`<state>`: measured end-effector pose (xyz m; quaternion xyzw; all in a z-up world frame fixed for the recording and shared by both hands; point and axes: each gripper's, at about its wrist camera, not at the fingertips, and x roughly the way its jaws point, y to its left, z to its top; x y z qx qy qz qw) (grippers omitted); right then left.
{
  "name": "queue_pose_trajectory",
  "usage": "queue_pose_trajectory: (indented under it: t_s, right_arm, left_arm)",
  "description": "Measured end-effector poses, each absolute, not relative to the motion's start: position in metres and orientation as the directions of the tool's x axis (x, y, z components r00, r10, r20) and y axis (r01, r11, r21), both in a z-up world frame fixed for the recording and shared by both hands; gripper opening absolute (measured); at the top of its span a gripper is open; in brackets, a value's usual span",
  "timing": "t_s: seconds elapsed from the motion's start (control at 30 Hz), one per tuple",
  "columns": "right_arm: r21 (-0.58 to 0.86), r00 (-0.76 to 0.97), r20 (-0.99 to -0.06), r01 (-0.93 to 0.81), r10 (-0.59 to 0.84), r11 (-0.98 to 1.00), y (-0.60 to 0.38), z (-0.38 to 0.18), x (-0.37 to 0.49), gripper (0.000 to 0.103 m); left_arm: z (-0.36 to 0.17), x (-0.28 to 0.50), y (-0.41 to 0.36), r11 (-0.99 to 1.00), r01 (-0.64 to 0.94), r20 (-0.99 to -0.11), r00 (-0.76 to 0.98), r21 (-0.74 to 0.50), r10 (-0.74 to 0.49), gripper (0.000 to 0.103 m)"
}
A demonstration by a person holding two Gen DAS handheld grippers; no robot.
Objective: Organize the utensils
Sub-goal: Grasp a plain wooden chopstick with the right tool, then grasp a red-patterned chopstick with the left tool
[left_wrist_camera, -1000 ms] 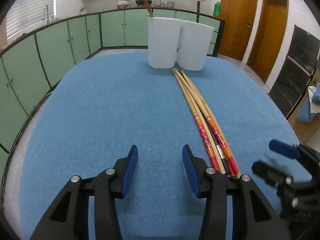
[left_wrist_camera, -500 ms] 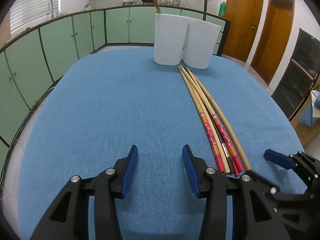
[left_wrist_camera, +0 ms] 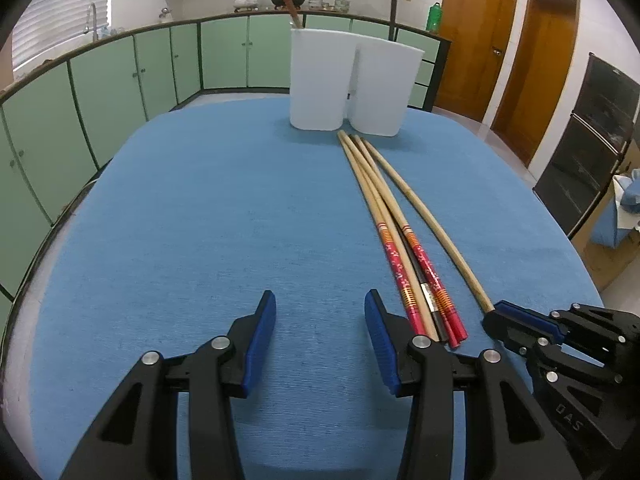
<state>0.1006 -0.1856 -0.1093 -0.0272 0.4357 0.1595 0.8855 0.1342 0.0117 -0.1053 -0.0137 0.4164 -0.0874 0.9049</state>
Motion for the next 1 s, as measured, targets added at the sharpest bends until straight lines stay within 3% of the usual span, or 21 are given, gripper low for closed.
queue_pose_trajectory:
  t_s: [0.3,0.83,1.0]
  right_arm:
    - [0.077,0.591,-0.780,-0.236,0.206,0.969,-0.206,-0.107,0.102,0.006]
    - [0.120,0.583,-0.778,-0.229,0.235,0.966,-0.215,-0.110,0.105,0.006]
    - [0.117,0.583,-0.778,-0.229,0.233,0.966,-0.215,-0.109,0.106,0.006]
  left_arm:
    - [-0.105,0.133,-0.009,0.975,0.196,-0.750,0.627,-0.107,-0.209,0.046]
    - [-0.108,0.134,-0.019,0.968,0.226,-0.766,0.602,-0.108,-0.226,0.046]
    - [-0.111,0.135,-0.028,0.977,0.213,-0.783,0.604,-0.022,-0.149,0.047]
